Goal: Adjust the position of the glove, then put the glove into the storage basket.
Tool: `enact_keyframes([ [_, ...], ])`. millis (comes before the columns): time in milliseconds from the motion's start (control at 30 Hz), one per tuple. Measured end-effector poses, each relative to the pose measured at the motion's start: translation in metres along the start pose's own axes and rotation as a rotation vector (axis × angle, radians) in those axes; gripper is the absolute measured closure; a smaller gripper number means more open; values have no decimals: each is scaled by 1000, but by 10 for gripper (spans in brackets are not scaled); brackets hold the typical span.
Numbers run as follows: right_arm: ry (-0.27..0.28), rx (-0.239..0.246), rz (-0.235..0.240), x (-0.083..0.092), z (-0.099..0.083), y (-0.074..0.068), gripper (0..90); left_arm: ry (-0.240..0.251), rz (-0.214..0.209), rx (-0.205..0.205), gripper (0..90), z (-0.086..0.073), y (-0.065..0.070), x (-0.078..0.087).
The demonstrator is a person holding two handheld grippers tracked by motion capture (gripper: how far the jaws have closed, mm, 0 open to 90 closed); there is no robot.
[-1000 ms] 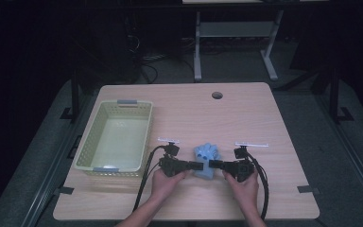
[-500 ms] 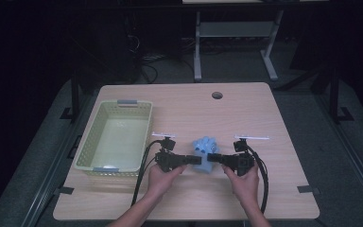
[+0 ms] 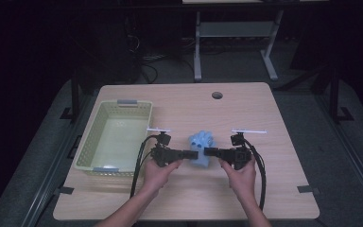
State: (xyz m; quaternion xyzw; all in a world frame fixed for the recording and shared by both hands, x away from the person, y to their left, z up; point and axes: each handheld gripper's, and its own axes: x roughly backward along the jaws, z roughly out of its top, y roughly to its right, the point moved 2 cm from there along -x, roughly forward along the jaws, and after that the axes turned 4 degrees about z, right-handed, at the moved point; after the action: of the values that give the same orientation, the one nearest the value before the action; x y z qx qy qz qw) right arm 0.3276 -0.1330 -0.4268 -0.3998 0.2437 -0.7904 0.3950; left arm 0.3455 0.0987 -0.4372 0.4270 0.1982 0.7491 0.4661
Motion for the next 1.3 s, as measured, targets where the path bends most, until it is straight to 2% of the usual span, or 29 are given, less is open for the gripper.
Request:
enact_keyframes([
  [233,-15,17,-5,-5,4,-6,802,12,10,9,698,1,0,7],
  [633,-20,24,4,-9,9,-12,802,13,10,0,698,5,0,16],
  [767,-25,35,3,-12,13,-16,802,29,11,-2,698,7,-1,21],
  [1000,-29,43,20,-20,18,-24,803,39,14,5,698,9,-3,34],
  [1300,-21,75,35,-31,28,-42,803,62,23,-11,699,17,-2,57],
])
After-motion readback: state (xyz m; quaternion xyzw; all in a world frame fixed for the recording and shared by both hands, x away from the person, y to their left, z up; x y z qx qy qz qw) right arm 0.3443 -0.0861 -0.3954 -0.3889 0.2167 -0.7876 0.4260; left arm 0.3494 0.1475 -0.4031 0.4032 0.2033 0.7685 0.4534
